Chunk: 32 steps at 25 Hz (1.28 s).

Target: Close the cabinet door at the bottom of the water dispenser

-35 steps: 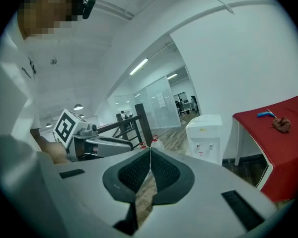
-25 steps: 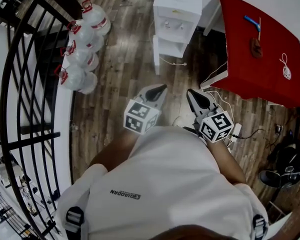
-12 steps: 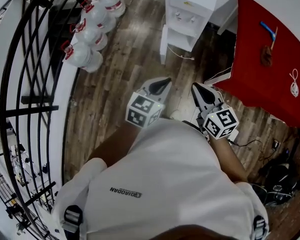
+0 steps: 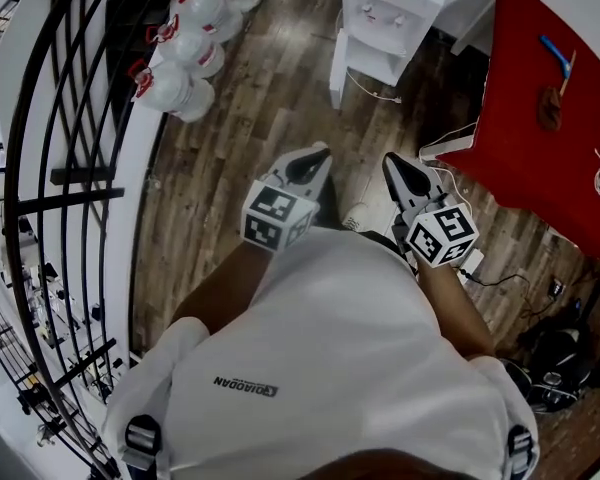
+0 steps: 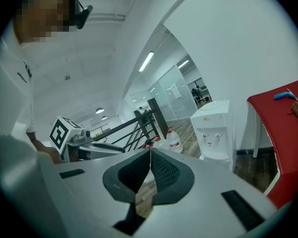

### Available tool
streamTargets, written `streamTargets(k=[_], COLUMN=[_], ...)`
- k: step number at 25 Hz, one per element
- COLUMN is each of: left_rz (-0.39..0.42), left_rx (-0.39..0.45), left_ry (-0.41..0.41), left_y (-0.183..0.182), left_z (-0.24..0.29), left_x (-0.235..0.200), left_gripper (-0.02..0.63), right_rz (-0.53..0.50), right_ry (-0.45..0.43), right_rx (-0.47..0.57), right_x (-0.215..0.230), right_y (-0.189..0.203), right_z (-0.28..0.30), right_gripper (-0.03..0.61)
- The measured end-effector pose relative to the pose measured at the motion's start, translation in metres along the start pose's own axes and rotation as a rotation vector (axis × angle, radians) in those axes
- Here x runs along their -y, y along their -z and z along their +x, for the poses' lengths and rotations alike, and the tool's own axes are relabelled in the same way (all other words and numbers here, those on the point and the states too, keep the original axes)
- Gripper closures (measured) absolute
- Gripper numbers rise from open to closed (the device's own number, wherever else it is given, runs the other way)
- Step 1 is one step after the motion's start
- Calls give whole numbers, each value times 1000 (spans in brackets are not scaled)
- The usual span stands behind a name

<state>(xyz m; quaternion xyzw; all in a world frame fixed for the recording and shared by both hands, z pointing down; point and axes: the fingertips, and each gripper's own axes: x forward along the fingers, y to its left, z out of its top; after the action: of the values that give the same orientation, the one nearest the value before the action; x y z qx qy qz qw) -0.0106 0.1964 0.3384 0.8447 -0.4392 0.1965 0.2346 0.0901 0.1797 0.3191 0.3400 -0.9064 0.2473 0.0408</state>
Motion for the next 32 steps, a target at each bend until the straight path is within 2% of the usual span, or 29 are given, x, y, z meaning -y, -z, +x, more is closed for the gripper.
streamTargets(k=[10,19,27,32], left_rz=[-48,-66,-54,-54], left_rx=[-18,-63,-120,-142], left_ry=[18,28,69,61], left_y=[-6,-18,-23,-21], left_z=[39,81,128,148], left_x=[-46,-117,-176,-222], left_gripper=[618,618,618,618], right_rz=[39,44,5,16], right_ry=[50,100,141,178], right_rx=[-63,-128,-240,-287], right_x=[35,67,97,112], right_y=[9,2,-1,1], right_z=[40,101,159,186], right_gripper=[557,557,557,557])
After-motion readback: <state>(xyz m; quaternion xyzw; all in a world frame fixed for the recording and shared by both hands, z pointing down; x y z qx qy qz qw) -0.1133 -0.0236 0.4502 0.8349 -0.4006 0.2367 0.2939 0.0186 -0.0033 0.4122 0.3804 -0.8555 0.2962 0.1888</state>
